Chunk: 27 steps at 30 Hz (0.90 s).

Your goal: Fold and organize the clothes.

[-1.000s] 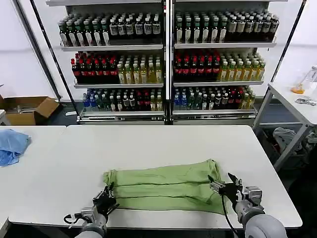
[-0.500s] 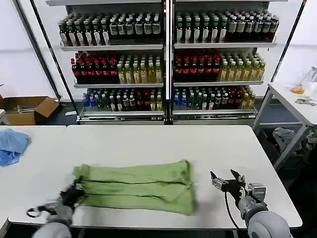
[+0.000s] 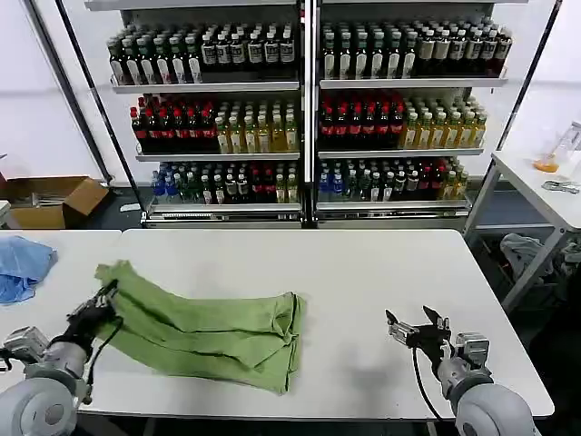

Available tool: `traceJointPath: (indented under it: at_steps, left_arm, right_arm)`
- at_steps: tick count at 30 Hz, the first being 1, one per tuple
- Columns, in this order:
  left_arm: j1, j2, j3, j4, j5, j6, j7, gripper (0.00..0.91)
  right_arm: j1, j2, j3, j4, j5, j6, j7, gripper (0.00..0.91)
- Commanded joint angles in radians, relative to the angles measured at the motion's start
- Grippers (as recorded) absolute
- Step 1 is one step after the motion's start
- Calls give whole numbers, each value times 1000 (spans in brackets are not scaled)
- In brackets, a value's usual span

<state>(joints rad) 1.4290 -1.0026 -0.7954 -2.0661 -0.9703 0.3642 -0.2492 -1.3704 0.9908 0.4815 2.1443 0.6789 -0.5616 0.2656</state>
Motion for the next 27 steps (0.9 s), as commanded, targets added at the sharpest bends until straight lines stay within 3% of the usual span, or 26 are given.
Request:
traceJointPath:
  at_steps: [1,6,14,15,16,17,27]
  left_arm:
    - [-22,-140,256,-222,-321,19,13,20]
    - [-71,-196,416,-139,-245,6,18,20]
    - [-167,-248,561,12,-136,10,26,40]
    - [-173,-253,569,24,-128,11,26,302]
    - [-181,-258,579,41,-114,15,27,846]
    - [-188,-263,590,60,-98,20,32,907]
    - [-163,-268,617,31,18,35,106,907]
  right_arm:
    - [2,-4,0,-3,0,1,-2,907]
    - [4,-10,4,-6,1,6,-6,907]
    - [12,-15,-1,-13,3,10,-10,907]
    - [15,-15,-2,-14,3,10,-10,907]
    - [16,-15,-3,-15,4,10,-10,907]
    - [17,-15,-3,-15,4,10,-10,907]
    - [18,-27,-1,-17,10,12,-14,907]
